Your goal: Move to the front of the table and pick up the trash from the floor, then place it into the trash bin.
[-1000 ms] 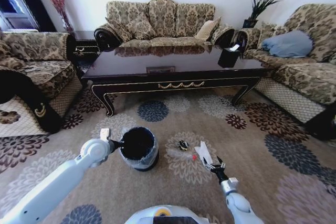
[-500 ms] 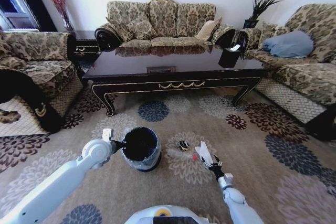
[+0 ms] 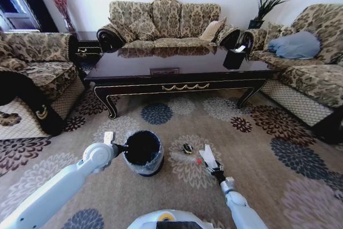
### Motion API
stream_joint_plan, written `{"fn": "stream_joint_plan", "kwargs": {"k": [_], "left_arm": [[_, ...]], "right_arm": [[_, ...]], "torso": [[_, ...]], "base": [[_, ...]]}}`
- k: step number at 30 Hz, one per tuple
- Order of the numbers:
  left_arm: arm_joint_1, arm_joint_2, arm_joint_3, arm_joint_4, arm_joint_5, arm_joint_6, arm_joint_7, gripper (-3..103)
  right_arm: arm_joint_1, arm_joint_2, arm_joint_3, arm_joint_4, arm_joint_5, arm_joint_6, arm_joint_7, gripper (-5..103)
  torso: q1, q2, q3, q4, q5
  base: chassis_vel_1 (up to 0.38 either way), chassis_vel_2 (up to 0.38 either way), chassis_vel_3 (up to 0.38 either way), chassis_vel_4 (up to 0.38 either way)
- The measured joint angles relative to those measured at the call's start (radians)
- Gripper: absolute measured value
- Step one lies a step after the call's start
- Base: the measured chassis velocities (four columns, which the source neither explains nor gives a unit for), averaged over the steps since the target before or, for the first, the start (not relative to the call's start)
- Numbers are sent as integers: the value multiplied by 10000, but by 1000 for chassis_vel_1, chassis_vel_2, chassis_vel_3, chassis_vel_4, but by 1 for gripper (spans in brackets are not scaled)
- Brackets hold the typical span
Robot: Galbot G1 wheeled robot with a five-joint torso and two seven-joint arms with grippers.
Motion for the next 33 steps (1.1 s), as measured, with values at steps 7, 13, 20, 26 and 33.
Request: {"fn": "stream_joint_plan", "kwargs": {"k": [7, 13, 20, 26, 33], "left_arm": [[-49, -5, -51, 88, -4, 0, 27, 0], [-10, -40, -36, 23, 29, 0, 23, 0], [98, -78, -4, -60, 126, 0, 36, 0], [37, -260, 188, -119, 238, 0, 27, 0], [-178, -478, 613, -165, 327, 0, 30, 0]], "right_arm": [[-139, 117, 105, 206, -33, 52, 74, 38], [-165, 142, 197, 338, -229, 54, 298, 17], [-484, 143, 296, 897, -166, 2, 387, 1], [-1332, -157, 343, 2299, 394, -222, 411, 0], [-2964, -276, 898, 5321, 949, -479, 417, 0]], "torso": [[0, 0, 0, 1, -1], [0, 0, 0, 0, -2], [0, 0, 0, 4, 3], [0, 0, 0, 1, 3], [0, 0, -1, 4, 2]], "base": [[0, 0, 0, 0], [0, 0, 0, 0], [0, 0, 0, 0], [0, 0, 0, 0], [0, 0, 0, 0]]}}
